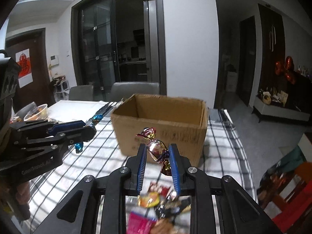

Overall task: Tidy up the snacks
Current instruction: 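Carry the blue candy with the left tool into the box and release, then withdraw the left tool from the box back toward the snack pile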

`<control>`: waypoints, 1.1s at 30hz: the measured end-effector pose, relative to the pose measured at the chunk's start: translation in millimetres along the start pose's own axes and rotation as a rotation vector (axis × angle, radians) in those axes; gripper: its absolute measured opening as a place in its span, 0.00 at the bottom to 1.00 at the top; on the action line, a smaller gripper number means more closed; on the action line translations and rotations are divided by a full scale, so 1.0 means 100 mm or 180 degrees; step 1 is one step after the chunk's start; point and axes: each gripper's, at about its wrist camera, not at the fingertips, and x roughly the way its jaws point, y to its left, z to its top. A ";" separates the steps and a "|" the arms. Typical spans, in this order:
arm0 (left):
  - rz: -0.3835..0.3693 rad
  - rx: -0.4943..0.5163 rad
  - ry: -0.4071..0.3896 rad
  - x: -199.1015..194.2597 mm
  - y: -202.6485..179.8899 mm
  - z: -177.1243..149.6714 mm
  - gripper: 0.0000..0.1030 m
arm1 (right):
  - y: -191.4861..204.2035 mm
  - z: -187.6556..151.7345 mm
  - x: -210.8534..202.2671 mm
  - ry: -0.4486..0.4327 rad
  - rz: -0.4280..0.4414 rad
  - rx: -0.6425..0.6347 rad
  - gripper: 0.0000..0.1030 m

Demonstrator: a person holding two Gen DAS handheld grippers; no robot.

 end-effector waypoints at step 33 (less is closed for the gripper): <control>-0.0045 0.0047 0.0287 0.86 0.29 0.99 0.54 | -0.51 0.85 0.96 0.0515 -0.0198 0.0229 0.44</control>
